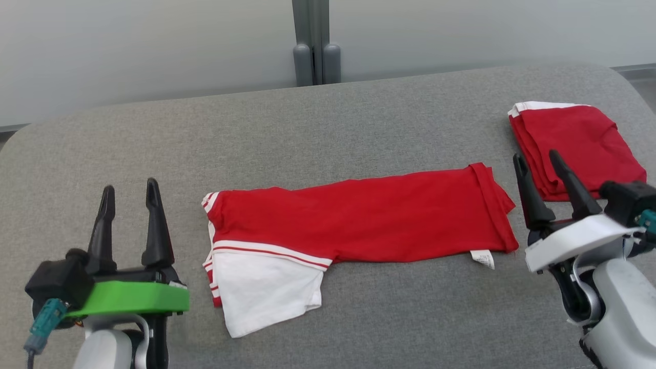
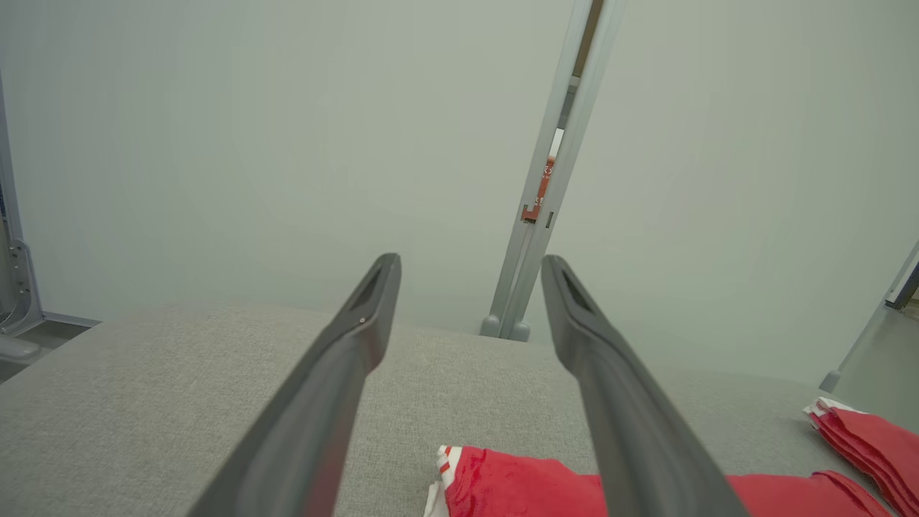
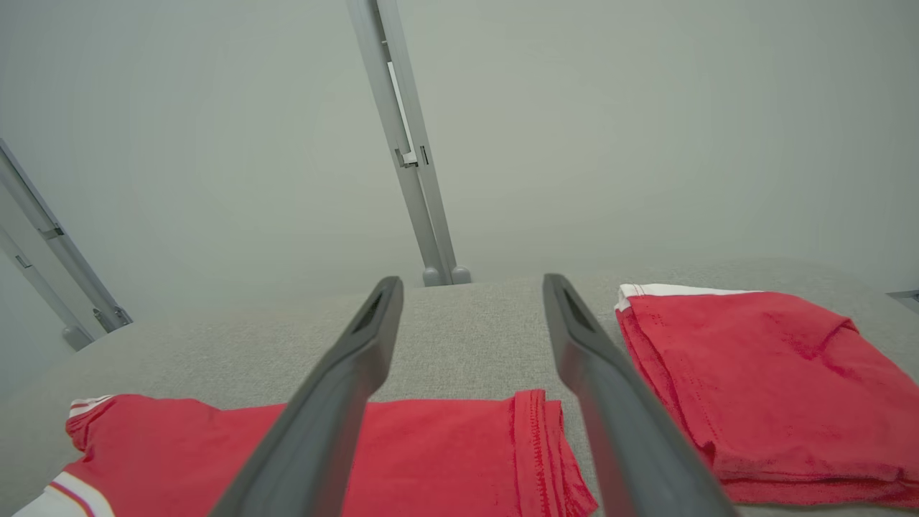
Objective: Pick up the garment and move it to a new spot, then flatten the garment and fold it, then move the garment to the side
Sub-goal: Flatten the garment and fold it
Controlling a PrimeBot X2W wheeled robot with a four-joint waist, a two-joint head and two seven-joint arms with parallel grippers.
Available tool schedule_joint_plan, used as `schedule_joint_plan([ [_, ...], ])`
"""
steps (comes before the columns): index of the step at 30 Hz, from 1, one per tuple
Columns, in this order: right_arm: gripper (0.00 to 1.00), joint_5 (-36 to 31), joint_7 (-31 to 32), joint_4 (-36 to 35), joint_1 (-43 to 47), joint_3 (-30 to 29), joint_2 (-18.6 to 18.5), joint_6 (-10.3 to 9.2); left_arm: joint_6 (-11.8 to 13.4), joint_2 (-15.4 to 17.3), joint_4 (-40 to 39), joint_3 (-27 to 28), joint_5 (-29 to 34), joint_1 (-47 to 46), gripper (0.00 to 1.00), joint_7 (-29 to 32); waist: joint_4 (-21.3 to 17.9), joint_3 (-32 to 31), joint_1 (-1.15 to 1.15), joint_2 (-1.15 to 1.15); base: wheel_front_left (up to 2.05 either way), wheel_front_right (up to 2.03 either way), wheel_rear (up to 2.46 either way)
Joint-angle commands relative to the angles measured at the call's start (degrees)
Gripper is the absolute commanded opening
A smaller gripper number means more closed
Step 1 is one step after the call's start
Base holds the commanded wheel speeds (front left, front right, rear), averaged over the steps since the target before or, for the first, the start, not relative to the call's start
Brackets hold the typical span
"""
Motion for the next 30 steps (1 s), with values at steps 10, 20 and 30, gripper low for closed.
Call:
schedule_joint_plan([
  [10, 1.0, -9.22, -0.14, -2.5, 5.92, -5.07, 5.72, -0.01, -7.42, -6.88, 5.01, 5.78, 11.06, 3.3, 1.0, -0.13, 1.21, 1.59, 0.0, 0.0, 0.0, 0.0, 0.0],
  [20, 1.0, -17.36, -0.14, 12.56, -0.12, -10.94, 7.08, -0.01, -9.06, -7.7, 6.63, 4.94, 13.4, -0.91, 1.0, -0.13, 4.59, 7.12, 0.0, 0.0, 0.0, 0.0, 0.0],
  [30, 1.0, -19.32, -0.13, 27.24, -6.76, -16.2, 7.76, -0.02, -9.41, -7.76, 7.46, 4.26, 13.29, -3.16, 1.0, -0.13, 7.8, 10.1, 0.0, 0.0, 0.0, 0.0, 0.0],
])
